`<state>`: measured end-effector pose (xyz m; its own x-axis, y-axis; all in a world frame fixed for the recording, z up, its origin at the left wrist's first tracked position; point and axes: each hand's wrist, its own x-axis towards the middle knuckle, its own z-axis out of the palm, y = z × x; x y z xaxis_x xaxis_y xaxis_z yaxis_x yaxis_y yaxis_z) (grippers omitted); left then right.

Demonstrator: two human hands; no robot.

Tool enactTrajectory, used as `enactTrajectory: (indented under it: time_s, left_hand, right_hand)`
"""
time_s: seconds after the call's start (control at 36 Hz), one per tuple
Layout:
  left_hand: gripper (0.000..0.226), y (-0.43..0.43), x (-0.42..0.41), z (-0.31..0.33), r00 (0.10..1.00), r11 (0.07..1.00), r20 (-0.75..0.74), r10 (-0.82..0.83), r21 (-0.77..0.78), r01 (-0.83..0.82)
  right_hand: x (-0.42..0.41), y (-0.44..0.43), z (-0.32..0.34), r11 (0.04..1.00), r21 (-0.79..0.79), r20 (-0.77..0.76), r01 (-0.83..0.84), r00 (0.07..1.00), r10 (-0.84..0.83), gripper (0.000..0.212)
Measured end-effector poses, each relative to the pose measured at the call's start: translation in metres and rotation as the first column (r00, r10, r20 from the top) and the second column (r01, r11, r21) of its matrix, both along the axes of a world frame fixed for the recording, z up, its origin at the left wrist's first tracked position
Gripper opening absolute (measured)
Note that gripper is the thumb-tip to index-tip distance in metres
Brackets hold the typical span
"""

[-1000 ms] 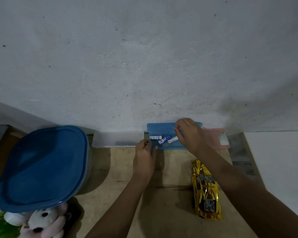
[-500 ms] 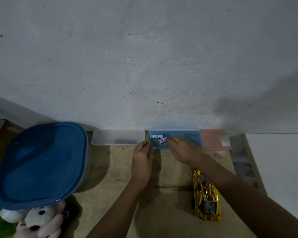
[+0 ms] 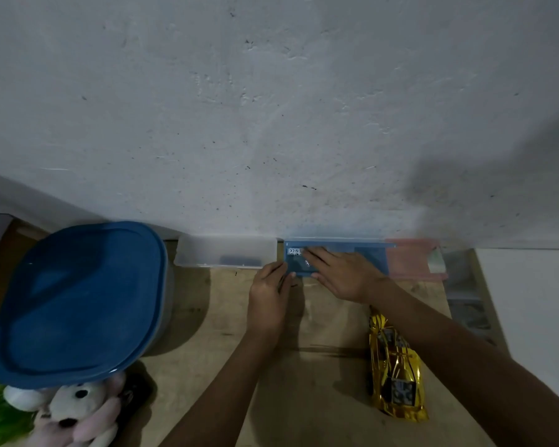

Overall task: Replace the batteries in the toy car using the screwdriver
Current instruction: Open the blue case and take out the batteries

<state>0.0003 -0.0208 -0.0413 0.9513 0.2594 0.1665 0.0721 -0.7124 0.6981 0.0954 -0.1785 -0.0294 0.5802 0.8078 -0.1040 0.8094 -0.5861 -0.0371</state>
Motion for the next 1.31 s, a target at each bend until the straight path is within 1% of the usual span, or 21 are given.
enactTrajectory:
  time_s: [0.03, 0.08, 0.14, 0.19, 0.28, 0.33, 0.36, 0.42, 0.47, 0.53, 0.58, 0.61, 0.64, 0.69, 0.72, 0.83, 0.92, 1.08, 1.14, 1.22, 1.31]
  left_hand:
    - [0.023, 0.0, 0.0, 0.0, 1.0, 1.0, 0.0, 0.002, 0.0, -0.002]
    - [0.023, 0.0, 0.0, 0.0, 1.0, 1.0, 0.003, 0.001, 0.002, -0.001]
    - [0.023, 0.0, 0.0, 0.0, 1.0, 1.0, 0.004, 0.008, -0.013, -0.008]
    - [0.023, 0.0, 0.001, 0.0, 1.0, 1.0, 0.004, 0.006, -0.014, -0.006]
    - [0.024, 0.001, 0.001, 0.0, 1.0, 1.0, 0.004, -0.004, -0.01, 0.004]
    - [0.024, 0.001, 0.002, 0.001, 1.0, 1.0, 0.008, -0.003, -0.016, 0.003]
    - [0.024, 0.001, 0.002, 0.002, 1.0, 1.0, 0.013, -0.001, -0.024, 0.001]
    - [0.024, 0.001, 0.002, 0.002, 1.0, 0.999, 0.023, 0.002, -0.045, -0.001]
    - [0.024, 0.001, 0.002, 0.002, 1.0, 0.998, 0.025, -0.001, -0.056, 0.002]
    - [0.024, 0.002, 0.002, 0.001, 1.0, 0.998, 0.024, -0.004, -0.059, 0.005]
    - [0.025, 0.002, 0.002, 0.0, 1.0, 0.998, 0.024, -0.002, -0.064, 0.004]
    - [0.025, 0.001, 0.002, 0.0, 1.0, 0.998, 0.024, -0.001, -0.069, 0.002]
    - [0.025, 0.001, 0.002, 0.0, 1.0, 0.997, 0.024, 0.0, -0.072, 0.001]
    - [0.025, 0.001, 0.002, 0.0, 1.0, 0.997, 0.02, 0.004, -0.078, -0.002]
    - [0.025, 0.001, 0.002, 0.0, 1.0, 0.997, 0.019, 0.007, -0.081, -0.005]
    - [0.025, 0.001, 0.002, 0.0, 1.0, 0.996, 0.025, 0.011, -0.085, -0.009]
    - [0.025, 0.001, 0.002, 0.0, 0.999, 0.996, 0.031, 0.015, -0.087, -0.012]
    - [0.025, 0.001, 0.002, -0.001, 0.999, 0.997, 0.032, 0.014, -0.074, -0.011]
    - [0.024, 0.001, 0.002, 0.0, 0.999, 0.998, 0.041, 0.007, -0.067, -0.005]
    - [0.024, 0.001, 0.002, 0.0, 0.999, 0.998, 0.041, 0.009, -0.055, -0.007]
    - [0.024, 0.001, 0.002, 0.0, 0.999, 0.998, 0.036, 0.011, -0.066, -0.008]
  right_hand:
    - [0.001, 0.0, -0.004, 1.0, 0.012, 0.021, 0.002, 1.0, -0.002, 0.051]
    - [0.002, 0.001, -0.006, 0.999, 0.037, 0.01, 0.006, 1.0, -0.006, 0.052]
    - [0.0, 0.005, -0.001, 0.999, 0.048, -0.083, 0.019, 0.996, -0.015, 0.053]
    - [-0.003, 0.009, 0.004, 1.0, -0.011, -0.136, 0.019, 0.991, -0.02, 0.053]
    - [-0.004, 0.01, 0.006, 0.999, -0.014, -0.143, 0.048, 0.989, -0.049, 0.055]
    - [-0.002, 0.006, -0.005, 1.0, 0.004, -0.081, 0.031, 0.996, -0.031, 0.055]
    - [-0.001, 0.005, -0.01, 1.0, 0.01, -0.016, 0.015, 1.0, -0.015, 0.054]
    - [-0.001, 0.004, -0.014, 1.0, -0.019, 0.053, 0.011, 0.999, -0.01, 0.049]
    - [0.002, 0.005, -0.012, 0.999, -0.023, 0.034, 0.024, 0.999, -0.024, 0.046]
    - [0.003, 0.007, -0.009, 0.999, 0.008, -0.071, 0.045, 0.997, -0.044, 0.048]
    - [0.003, 0.009, -0.004, 0.998, 0.028, -0.122, 0.052, 0.991, -0.049, 0.045]
    - [0.003, 0.01, -0.003, 0.998, 0.02, -0.15, 0.062, 0.987, -0.058, 0.043]
    - [0.004, 0.01, -0.004, 0.996, 0.002, -0.214, 0.086, 0.973, -0.083, 0.041]
    - [0.005, 0.012, -0.001, 0.981, -0.011, -0.39, 0.194, 0.903, -0.182, 0.034]
    - [0.005, 0.014, 0.001, 0.968, 0.0, -0.448, 0.252, 0.865, -0.225, 0.032]
    - [0.009, 0.024, 0.003, 0.935, -0.057, -0.502, 0.35, 0.799, -0.33, 0.032]
    - [0.01, 0.03, 0.007, 0.916, -0.064, -0.517, 0.397, 0.772, -0.371, 0.031]
    - [0.016, 0.037, 0.017, 0.925, -0.081, -0.495, 0.372, 0.79, -0.361, 0.025]
    - [0.016, 0.038, 0.02, 0.932, -0.087, -0.466, 0.352, 0.813, -0.35, 0.023]
    - [0.012, 0.036, 0.024, 0.935, -0.082, -0.41, 0.345, 0.844, -0.347, 0.029]
    - [0.004, 0.031, 0.023, 0.934, -0.076, -0.416, 0.349, 0.841, -0.347, 0.032]
